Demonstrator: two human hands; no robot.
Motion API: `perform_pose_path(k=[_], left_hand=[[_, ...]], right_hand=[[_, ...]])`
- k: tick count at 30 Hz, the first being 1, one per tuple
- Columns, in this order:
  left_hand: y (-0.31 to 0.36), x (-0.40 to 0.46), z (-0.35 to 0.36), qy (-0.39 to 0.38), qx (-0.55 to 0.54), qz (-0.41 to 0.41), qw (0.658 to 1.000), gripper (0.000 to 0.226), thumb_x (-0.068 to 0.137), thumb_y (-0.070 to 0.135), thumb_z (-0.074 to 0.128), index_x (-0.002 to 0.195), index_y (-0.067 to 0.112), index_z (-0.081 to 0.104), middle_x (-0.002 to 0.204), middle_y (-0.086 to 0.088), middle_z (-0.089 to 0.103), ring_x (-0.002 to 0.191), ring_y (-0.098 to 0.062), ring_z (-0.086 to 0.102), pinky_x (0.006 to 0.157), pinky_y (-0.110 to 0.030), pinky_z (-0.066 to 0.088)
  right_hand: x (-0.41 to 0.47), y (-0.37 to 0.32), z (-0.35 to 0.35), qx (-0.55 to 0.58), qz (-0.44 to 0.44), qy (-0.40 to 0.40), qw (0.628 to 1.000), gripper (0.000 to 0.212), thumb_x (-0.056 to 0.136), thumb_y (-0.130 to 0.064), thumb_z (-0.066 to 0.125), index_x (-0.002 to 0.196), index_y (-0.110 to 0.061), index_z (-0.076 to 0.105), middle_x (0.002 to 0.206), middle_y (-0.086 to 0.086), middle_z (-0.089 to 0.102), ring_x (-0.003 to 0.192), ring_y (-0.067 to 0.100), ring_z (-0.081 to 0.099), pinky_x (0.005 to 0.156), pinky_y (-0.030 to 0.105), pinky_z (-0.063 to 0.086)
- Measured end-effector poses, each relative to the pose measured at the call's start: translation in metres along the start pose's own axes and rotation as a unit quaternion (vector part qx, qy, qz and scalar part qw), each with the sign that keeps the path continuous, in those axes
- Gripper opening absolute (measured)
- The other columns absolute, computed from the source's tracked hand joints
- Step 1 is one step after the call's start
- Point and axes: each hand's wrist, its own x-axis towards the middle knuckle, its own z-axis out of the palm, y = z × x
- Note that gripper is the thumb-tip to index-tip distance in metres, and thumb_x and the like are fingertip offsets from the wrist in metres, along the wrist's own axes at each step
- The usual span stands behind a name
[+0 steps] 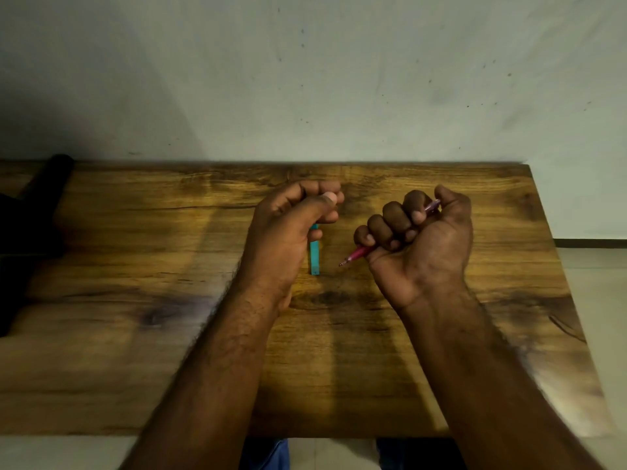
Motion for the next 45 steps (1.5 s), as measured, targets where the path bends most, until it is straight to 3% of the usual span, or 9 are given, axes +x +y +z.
perform_pose_path(k=[4,9,13,25,29,34,38,42,45], left_hand=[[-0.0005,0.0000,0.0002,0.003,-0.004,-0.003,1.000,0.018,0.099,0.020,0.062,0.108,0.023,0.077,0.108,0.005,0.082,0.105,-0.020,0.075,0.091,-0.043,0.053],[0.0000,-0.0003,0.0004,-0.001,0.002,-0.001,1.000,0.018,0.099,0.020,0.062,0.110,0.022,0.077,0.109,0.005,0.081,0.105,-0.019,0.075,0.093,-0.045,0.053],[0.0007,-0.0012,0.0004,-0.001,0.001,0.006,1.000,0.018,0.099,0.019,0.062,0.110,0.020,0.077,0.109,0.004,0.081,0.107,-0.022,0.074,0.092,-0.044,0.052],[0.0015,-0.0012,0.0001,-0.002,0.004,0.004,1.000,0.019,0.099,0.019,0.062,0.111,0.021,0.077,0.108,0.004,0.081,0.105,-0.021,0.075,0.091,-0.044,0.053],[0.0009,-0.0008,0.0000,-0.001,0.007,0.005,1.000,0.018,0.099,0.020,0.063,0.110,0.022,0.077,0.108,0.006,0.081,0.105,-0.019,0.075,0.092,-0.045,0.054],[0.0004,-0.0008,-0.0003,-0.002,0.008,0.007,1.000,0.019,0.099,0.020,0.063,0.110,0.022,0.077,0.108,0.006,0.081,0.104,-0.018,0.075,0.090,-0.043,0.053],[0.0002,-0.0006,0.0003,-0.004,0.010,0.009,1.000,0.019,0.098,0.021,0.062,0.110,0.023,0.077,0.107,0.006,0.081,0.104,-0.019,0.075,0.091,-0.043,0.053],[0.0001,-0.0009,-0.0002,-0.005,0.006,0.007,1.000,0.019,0.099,0.020,0.062,0.110,0.022,0.077,0.107,0.006,0.081,0.104,-0.018,0.075,0.090,-0.043,0.053],[0.0005,-0.0008,-0.0005,-0.005,0.002,0.006,1.000,0.019,0.099,0.019,0.063,0.110,0.022,0.077,0.107,0.005,0.082,0.104,-0.019,0.075,0.089,-0.042,0.053]], right_hand=[[0.0000,-0.0013,-0.0005,0.017,0.007,0.000,1.000,0.054,0.100,-0.052,0.035,0.059,-0.018,0.039,0.049,-0.003,0.022,0.048,0.015,0.017,0.054,0.028,0.030],[-0.0012,-0.0014,0.0003,-0.009,-0.015,0.012,1.000,0.051,0.101,-0.045,0.034,0.058,-0.018,0.038,0.051,-0.002,0.021,0.048,0.016,0.016,0.051,0.029,0.030],[-0.0013,-0.0014,0.0009,0.009,0.009,0.002,1.000,0.057,0.102,-0.055,0.035,0.059,-0.018,0.039,0.050,-0.003,0.022,0.049,0.015,0.015,0.053,0.029,0.030],[-0.0028,-0.0022,0.0010,-0.002,-0.018,0.007,1.000,0.052,0.102,-0.045,0.035,0.058,-0.018,0.039,0.051,-0.003,0.022,0.049,0.016,0.017,0.053,0.030,0.032],[-0.0022,-0.0023,0.0012,0.022,-0.002,-0.002,1.000,0.056,0.103,-0.054,0.034,0.060,-0.018,0.041,0.051,-0.003,0.024,0.050,0.015,0.017,0.055,0.029,0.032],[-0.0026,-0.0020,0.0017,0.003,-0.018,0.000,1.000,0.052,0.102,-0.046,0.035,0.058,-0.019,0.039,0.051,-0.003,0.023,0.049,0.016,0.017,0.053,0.030,0.032],[-0.0028,-0.0016,0.0017,0.029,0.000,-0.009,1.000,0.059,0.102,-0.059,0.034,0.061,-0.018,0.041,0.051,-0.004,0.025,0.050,0.014,0.017,0.055,0.029,0.032],[-0.0027,-0.0014,0.0012,0.008,-0.021,-0.005,1.000,0.054,0.103,-0.050,0.035,0.059,-0.019,0.039,0.051,-0.003,0.022,0.049,0.015,0.016,0.054,0.030,0.031],[-0.0021,-0.0014,0.0011,0.022,-0.005,-0.008,1.000,0.057,0.103,-0.055,0.034,0.059,-0.019,0.040,0.050,-0.004,0.023,0.049,0.015,0.017,0.055,0.029,0.031]])
